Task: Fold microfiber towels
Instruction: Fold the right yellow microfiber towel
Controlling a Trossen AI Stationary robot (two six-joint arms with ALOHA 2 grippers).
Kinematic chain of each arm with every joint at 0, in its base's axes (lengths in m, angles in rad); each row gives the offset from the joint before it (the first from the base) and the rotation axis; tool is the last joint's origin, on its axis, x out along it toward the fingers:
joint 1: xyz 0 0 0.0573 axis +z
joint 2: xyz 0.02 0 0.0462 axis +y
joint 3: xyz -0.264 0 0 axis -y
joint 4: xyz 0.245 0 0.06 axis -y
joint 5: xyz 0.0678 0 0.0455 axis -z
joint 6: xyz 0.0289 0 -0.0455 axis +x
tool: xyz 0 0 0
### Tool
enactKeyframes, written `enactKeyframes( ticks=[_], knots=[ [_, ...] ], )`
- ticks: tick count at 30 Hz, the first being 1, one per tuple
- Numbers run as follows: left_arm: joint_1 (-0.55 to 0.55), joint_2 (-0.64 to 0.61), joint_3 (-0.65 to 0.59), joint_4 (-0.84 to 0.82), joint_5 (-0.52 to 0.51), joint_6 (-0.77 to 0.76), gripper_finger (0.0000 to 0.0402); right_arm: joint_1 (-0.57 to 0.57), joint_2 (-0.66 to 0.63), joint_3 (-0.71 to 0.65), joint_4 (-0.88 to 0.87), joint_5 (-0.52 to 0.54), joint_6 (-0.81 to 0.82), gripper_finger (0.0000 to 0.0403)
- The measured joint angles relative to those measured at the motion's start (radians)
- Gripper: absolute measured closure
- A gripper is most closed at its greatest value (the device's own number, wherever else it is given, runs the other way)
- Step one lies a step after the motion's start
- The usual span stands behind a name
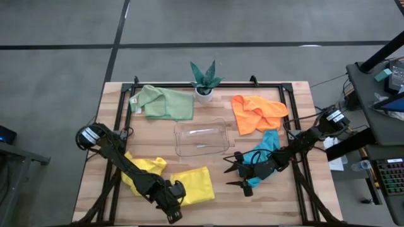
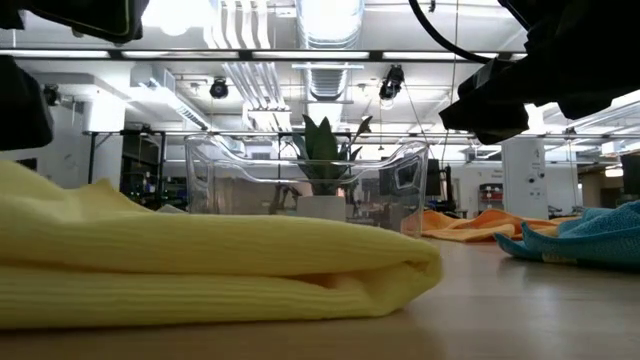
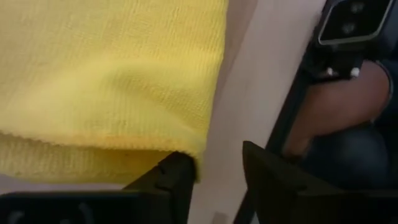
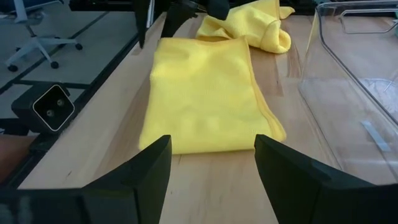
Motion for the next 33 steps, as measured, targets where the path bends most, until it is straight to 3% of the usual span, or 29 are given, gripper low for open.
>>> enactKeyframes(
  ticks=[5,13,23,27,33],
  knots=[
    [0.002,-0.001,0.017,0.001,0.083,-0.012,0.0251,0.000,0.000,0.000,-0.007,0.000,0.000,0.0184],
    [0.003,-0.001,0.018,-0.081,0.088,-0.075,0.0249,0.000,0.000,0.000,-0.007,0.000,0.000,0.0184],
    [0.010,-0.015,0.019,-0.163,0.348,-0.075,0.0249,0.000,0.000,0.000,-0.004,0.001,0.000,0.0184],
    [0.009,-0.031,0.027,-0.143,0.290,-0.060,0.0253,0.000,0.016,0.023,-0.003,-0.003,-0.002,0.0184],
    [0.003,-0.037,0.030,-0.071,0.073,0.042,0.0299,0.000,0.134,0.126,-0.006,-0.010,-0.046,0.0184]
  ],
)
